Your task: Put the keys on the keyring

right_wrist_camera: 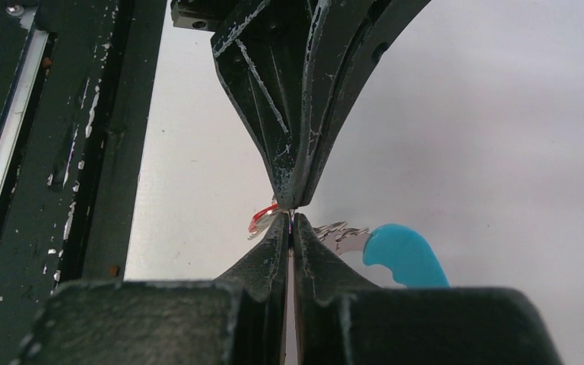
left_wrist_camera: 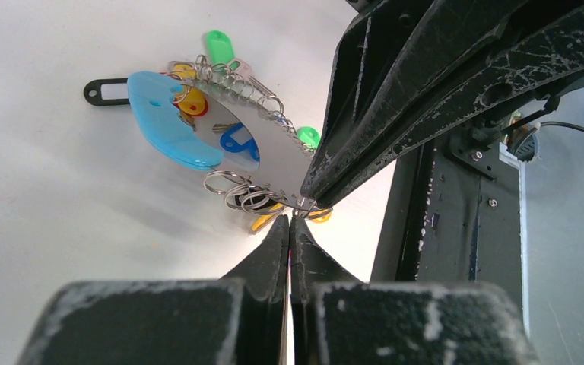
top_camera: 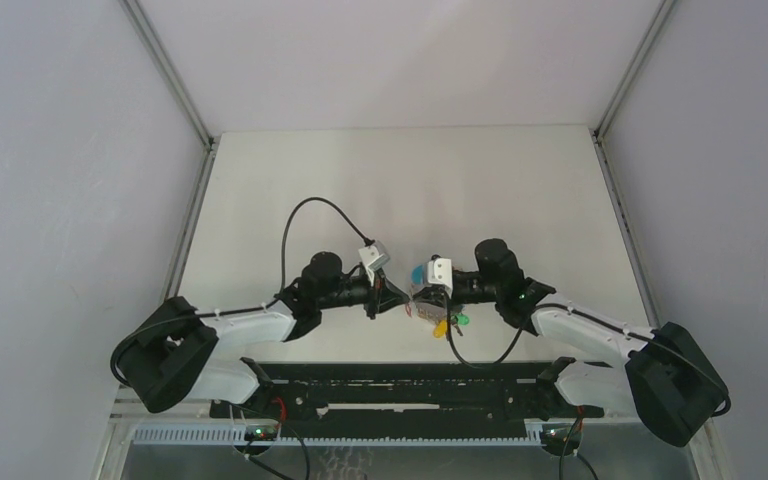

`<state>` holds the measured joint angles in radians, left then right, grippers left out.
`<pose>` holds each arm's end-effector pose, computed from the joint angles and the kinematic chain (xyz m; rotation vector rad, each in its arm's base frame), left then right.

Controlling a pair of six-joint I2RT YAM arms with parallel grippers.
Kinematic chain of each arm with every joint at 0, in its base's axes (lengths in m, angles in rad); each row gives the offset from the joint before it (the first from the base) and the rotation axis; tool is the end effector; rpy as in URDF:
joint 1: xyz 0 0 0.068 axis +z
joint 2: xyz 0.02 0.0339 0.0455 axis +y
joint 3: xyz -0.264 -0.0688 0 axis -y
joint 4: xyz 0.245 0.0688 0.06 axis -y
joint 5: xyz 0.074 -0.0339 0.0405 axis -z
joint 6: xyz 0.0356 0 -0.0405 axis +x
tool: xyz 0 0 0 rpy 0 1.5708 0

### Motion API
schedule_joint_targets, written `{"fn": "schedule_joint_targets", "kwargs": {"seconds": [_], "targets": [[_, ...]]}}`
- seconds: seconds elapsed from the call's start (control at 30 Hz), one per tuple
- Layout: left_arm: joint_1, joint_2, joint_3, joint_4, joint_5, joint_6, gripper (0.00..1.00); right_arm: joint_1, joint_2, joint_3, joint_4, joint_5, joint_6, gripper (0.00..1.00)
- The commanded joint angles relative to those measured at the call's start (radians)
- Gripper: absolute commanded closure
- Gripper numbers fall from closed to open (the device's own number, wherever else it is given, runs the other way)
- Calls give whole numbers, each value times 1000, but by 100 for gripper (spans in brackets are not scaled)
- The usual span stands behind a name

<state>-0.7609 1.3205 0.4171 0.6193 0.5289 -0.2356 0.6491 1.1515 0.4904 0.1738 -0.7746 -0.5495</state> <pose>0.1715 -0.1881 0.1846 0.8867 1.7765 -1.1600 0.1687 0.1592 0.2050 -1.4969 1.3417 0.8538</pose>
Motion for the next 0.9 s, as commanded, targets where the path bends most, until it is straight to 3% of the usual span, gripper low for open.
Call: {"fn": "schedule_joint_targets", "kwargs": {"seconds": [0.0, 0.43, 0.5, 0.57, 0.7, 0.87], "targets": [[11, 14, 46, 3, 1, -21, 99, -14, -46, -8, 96, -18, 36, 100], [9, -77, -101, 226, -34, 23, 63, -22, -48, -15, 115, -21, 52, 100], [9, -79, -103, 245, -11, 39, 37, -23, -46, -15, 117, -24, 53, 100], [7, -67, -97, 271, 22, 46, 28, -25, -45, -15, 119, -26, 55, 100], [-6, -44, -84, 299, 47, 86, 28, -25, -45, -14, 120, -30, 58, 100], [1, -35, -85, 304, 33, 147, 50, -26, -46, -15, 124, -31, 61, 100]]}}
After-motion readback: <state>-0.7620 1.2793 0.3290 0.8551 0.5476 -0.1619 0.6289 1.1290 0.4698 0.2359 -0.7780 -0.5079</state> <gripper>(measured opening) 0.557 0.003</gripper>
